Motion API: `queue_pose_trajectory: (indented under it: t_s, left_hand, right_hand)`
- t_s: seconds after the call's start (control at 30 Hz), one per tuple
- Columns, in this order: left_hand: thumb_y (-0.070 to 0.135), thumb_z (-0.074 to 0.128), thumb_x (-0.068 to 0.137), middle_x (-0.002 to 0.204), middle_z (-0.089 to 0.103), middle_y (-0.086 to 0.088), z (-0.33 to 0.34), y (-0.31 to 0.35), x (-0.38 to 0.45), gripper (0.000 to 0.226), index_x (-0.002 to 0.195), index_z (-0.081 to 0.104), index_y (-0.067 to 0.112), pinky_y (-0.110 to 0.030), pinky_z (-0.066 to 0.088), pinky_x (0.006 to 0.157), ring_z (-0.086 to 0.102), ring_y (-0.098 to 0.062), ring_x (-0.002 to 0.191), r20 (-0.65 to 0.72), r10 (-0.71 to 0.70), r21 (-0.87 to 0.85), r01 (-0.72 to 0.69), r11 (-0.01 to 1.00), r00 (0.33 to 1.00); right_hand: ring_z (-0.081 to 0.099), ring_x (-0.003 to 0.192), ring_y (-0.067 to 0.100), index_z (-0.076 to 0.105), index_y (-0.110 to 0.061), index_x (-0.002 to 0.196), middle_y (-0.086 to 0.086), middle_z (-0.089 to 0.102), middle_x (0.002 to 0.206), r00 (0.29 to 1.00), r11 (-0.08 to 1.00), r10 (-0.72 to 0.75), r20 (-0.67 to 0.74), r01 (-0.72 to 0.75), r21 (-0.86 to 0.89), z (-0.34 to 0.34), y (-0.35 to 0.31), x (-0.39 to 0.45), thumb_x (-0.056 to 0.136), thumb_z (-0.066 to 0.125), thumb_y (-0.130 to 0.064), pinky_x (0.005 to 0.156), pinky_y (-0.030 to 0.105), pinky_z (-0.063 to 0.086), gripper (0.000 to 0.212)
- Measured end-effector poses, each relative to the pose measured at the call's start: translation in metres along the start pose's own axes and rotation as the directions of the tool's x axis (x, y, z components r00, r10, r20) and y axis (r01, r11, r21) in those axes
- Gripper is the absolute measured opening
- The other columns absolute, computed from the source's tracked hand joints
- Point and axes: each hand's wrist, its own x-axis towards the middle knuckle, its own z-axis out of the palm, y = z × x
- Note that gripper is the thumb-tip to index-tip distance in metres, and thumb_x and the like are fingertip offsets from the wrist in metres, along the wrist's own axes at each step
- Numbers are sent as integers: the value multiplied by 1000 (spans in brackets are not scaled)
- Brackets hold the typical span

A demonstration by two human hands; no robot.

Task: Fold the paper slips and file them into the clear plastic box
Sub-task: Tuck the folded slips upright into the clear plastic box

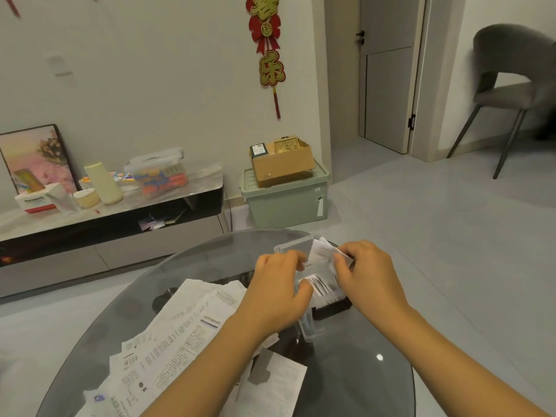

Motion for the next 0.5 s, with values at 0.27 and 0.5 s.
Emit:
queue_pose_trajectory:
  t_s: [0.27, 0.5]
  left_hand:
    - [42, 33, 87, 118, 54, 15, 15, -12, 15, 38, 114, 56, 30, -32, 20, 109, 38, -2, 114, 158, 196, 13, -200, 980, 968]
    - [48, 21, 82, 115, 58, 12, 29, -10, 21, 54, 123, 52, 30, -28, 24, 97, 42, -5, 106, 252, 345, 48, -368, 929, 904]
  right_hand:
    - [56, 90, 14, 62, -13, 116, 2, 59, 107, 999, 999, 29, 40, -28, -24, 10, 1, 0, 94, 49, -15, 79, 26, 50, 25]
    - [56, 75, 24, 68, -7, 109, 6, 52, 88, 1000, 991, 2, 29, 2, -136, 10, 5, -3, 93, 52, -13, 69, 34, 49, 23]
